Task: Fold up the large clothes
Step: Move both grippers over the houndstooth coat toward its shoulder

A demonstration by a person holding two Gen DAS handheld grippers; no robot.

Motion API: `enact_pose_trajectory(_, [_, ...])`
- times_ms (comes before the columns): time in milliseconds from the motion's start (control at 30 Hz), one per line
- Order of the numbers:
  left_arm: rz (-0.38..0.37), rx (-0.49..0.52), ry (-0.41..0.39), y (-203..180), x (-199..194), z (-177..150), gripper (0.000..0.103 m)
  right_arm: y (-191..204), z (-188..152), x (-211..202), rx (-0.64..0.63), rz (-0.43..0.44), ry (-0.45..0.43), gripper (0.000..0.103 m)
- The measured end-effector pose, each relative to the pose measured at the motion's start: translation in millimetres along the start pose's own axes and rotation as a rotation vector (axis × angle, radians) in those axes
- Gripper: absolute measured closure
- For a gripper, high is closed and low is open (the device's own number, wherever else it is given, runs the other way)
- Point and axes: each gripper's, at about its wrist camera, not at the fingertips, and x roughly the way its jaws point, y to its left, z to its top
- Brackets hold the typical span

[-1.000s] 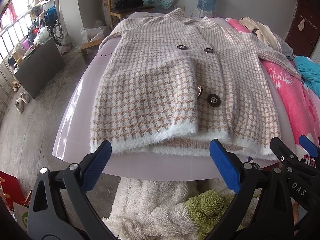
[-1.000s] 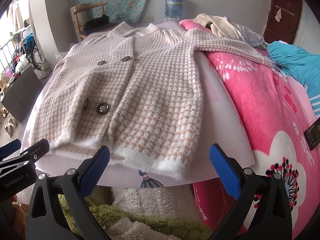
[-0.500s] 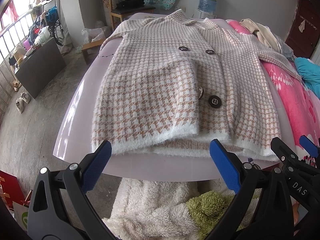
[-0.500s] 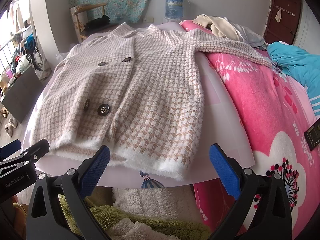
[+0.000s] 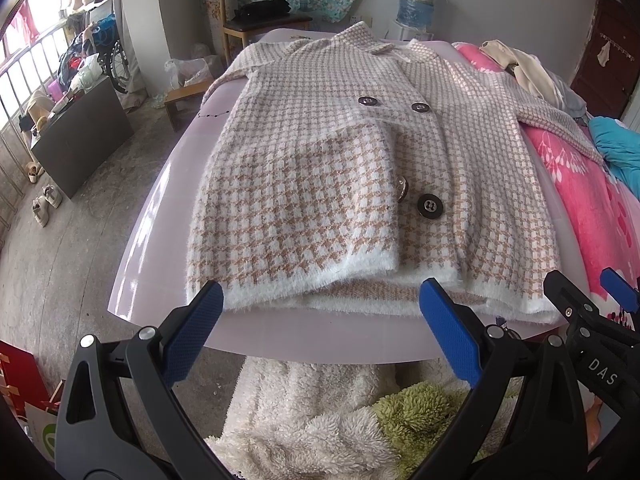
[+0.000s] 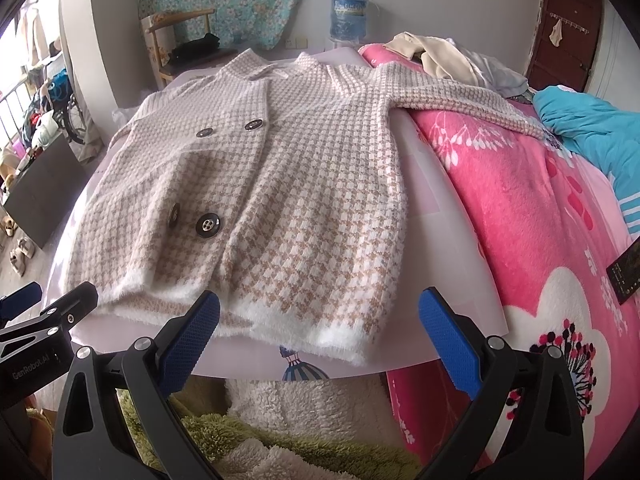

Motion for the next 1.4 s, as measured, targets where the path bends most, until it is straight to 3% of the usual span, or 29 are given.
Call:
enact_pose_trajectory(867, [-0.003, -0.011, -0.01, 3, 1, 0, 0.008, -1, 4, 3, 0.006, -0.021, 0.001, 0.006])
enact_pose_trajectory(1400, [-0.004, -0.002, -0.006, 6, 29, 36, 0.008, 11, 39, 22, -0.02, -0.056, 0.011, 0.006])
